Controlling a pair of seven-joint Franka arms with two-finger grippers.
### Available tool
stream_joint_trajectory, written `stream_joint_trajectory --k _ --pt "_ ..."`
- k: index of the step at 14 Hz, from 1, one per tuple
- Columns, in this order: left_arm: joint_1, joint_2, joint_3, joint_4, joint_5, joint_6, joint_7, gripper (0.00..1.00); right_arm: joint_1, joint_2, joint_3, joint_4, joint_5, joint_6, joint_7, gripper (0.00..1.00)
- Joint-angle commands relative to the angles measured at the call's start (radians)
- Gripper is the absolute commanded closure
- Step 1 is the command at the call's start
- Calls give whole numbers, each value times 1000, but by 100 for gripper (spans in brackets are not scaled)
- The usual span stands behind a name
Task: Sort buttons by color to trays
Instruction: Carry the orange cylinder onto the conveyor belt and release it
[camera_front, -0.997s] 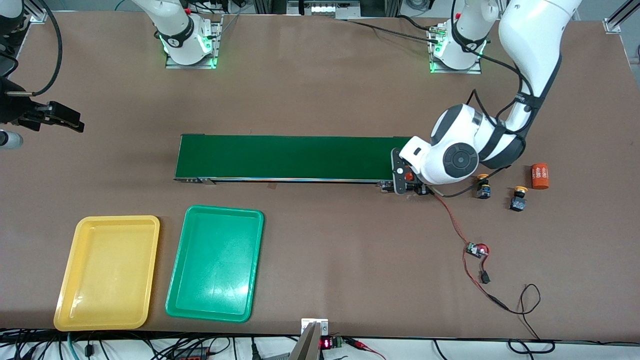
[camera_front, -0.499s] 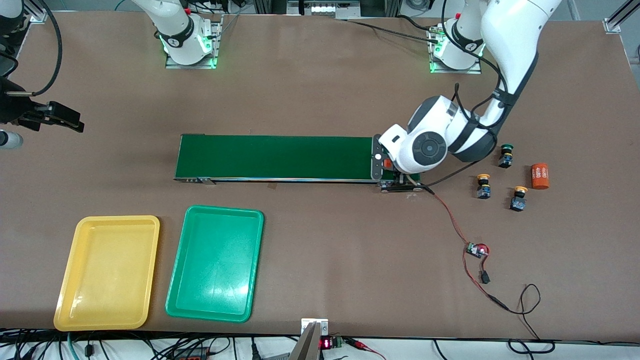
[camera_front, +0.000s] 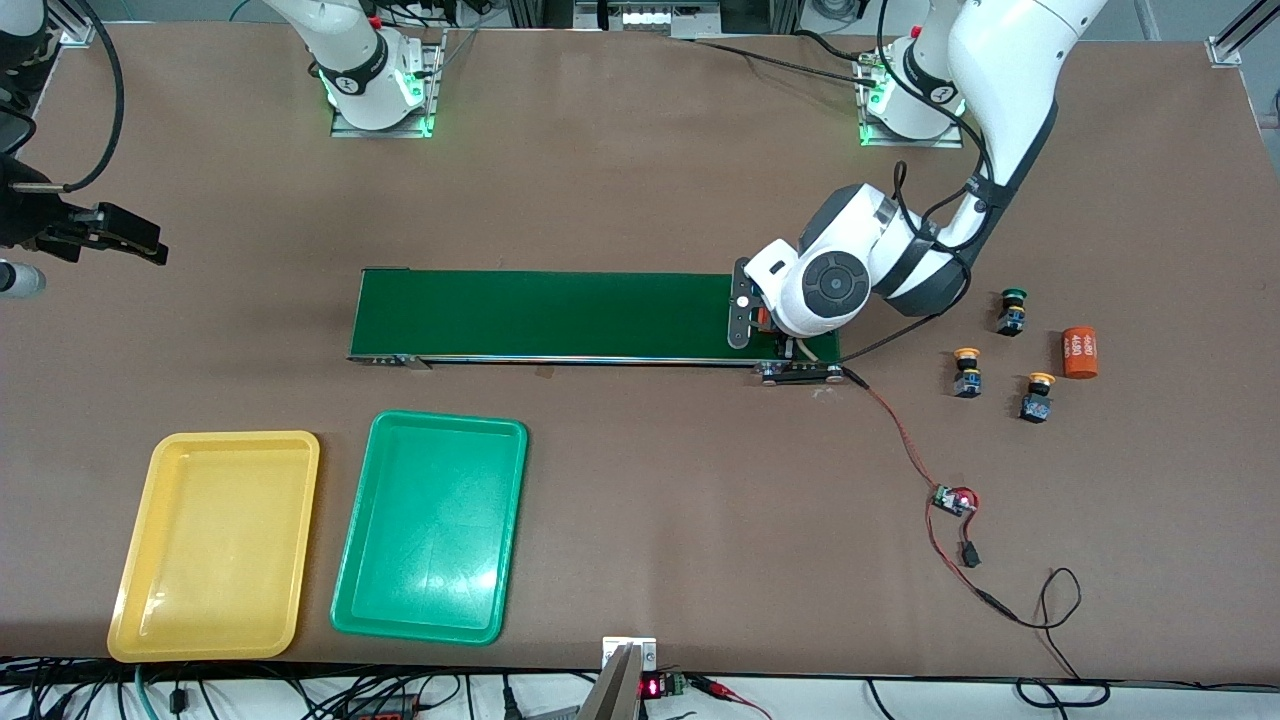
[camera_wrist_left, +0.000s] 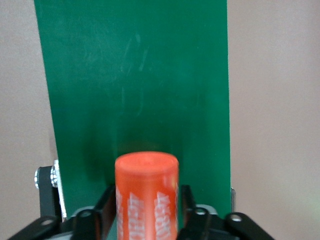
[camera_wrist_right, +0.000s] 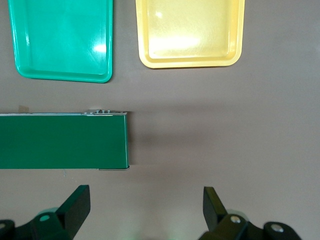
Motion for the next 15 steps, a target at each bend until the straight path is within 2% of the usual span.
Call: stream_joint_trajectory --k 1,3,8,13,15 --pt "7 -41 3 -26 15 6 19 0 -7 4 3 14 4 -2 -4 0" --pt "15 -56 5 -21 15 0 19 0 -8 4 3 14 4 -2 -4 0" --pt "88 -168 6 8 14 -39 -4 0 -7 4 3 14 -8 0 -5 0" --pt "127 -173 19 192 12 -282 -206 0 -8 6 3 14 -7 7 -5 0" --pt "145 -171 20 252 14 -341 -325 0 -8 4 3 14 -5 7 -5 0"
